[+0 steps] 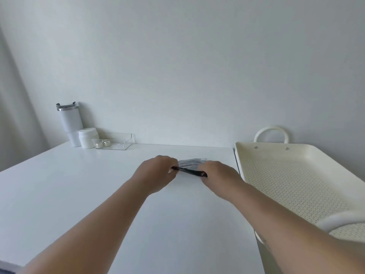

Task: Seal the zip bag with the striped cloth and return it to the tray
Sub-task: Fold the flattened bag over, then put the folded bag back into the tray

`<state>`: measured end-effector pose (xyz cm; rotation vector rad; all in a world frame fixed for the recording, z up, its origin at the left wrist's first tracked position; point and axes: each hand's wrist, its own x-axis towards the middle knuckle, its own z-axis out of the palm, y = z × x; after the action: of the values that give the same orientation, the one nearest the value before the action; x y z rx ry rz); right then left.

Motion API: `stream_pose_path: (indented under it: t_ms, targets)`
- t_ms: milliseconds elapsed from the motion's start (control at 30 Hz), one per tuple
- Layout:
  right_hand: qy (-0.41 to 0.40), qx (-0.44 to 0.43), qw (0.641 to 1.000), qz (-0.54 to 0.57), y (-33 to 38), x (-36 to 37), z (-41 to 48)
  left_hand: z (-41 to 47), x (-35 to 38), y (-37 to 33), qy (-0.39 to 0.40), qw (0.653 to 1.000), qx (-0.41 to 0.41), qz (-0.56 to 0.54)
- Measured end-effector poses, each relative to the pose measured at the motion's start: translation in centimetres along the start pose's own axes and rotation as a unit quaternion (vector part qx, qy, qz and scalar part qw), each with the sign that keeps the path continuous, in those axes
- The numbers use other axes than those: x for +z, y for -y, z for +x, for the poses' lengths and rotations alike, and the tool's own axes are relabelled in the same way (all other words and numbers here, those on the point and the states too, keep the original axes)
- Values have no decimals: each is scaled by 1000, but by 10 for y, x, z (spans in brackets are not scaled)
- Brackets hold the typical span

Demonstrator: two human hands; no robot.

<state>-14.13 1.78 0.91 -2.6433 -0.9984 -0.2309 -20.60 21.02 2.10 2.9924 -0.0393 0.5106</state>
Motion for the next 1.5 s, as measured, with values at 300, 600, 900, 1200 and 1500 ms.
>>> stream_pose_path:
  t_ms: [300, 600, 900, 1200, 1500]
  targets:
    - [-83, 36, 995, 29, -5, -69, 100, 95, -72, 11, -37, 991, -28, 123]
    - [-137, 53, 989, 10, -43, -144, 170, 192, -125, -3, -42, 993, -11, 105]
    - [-229, 74, 971, -10, -133, -237, 161, 278, -156, -98, -105, 992, 57, 45]
    - [-263, 159, 951, -29, -244, -227, 78, 290, -70, -210, -86, 989, 116, -31]
    - [-181, 224, 958, 13, -299, -149, -6, 245, 23, -256, 14, 989, 132, -62]
